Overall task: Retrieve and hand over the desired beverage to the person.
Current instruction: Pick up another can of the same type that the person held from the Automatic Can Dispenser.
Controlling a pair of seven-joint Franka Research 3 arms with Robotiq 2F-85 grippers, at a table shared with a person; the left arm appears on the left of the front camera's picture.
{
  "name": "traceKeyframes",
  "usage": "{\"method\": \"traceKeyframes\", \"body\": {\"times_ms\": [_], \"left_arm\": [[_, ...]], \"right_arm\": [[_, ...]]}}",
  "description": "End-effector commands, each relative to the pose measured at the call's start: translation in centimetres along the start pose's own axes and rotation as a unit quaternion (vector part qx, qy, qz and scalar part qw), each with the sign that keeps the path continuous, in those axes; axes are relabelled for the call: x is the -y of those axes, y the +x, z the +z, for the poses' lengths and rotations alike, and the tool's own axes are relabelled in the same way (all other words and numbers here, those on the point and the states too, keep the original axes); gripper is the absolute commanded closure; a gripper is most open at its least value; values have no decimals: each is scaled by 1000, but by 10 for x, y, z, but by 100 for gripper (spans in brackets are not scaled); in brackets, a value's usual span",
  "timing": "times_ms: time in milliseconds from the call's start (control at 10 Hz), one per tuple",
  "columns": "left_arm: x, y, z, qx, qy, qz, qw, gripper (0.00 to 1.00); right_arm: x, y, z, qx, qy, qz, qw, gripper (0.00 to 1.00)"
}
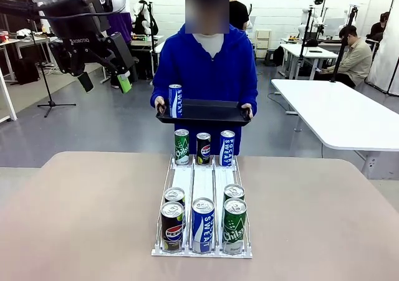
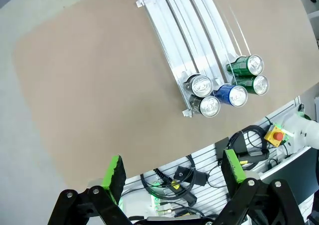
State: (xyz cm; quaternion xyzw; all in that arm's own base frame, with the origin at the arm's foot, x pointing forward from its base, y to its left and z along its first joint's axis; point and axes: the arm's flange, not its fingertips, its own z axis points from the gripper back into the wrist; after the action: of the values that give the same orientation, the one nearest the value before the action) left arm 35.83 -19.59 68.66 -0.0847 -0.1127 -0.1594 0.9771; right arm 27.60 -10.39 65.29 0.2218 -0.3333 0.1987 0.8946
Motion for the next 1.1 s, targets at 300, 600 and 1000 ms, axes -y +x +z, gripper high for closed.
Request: {"method": "traceKeyframes", "body": {"times_ms": [300, 600, 1000], "left_arm": [[-26, -16, 11, -2, -83, -111, 990, 0], [-129, -43, 24, 115, -167, -103, 974, 0], [-216, -81, 3, 181, -201, -85, 959, 0]], "right_arm": [[0, 0, -1, 2, 8, 4, 1000, 0], [0, 0, -1, 2, 8, 4, 1000, 0], [0, 0, -1, 2, 8, 4, 1000, 0]]}}
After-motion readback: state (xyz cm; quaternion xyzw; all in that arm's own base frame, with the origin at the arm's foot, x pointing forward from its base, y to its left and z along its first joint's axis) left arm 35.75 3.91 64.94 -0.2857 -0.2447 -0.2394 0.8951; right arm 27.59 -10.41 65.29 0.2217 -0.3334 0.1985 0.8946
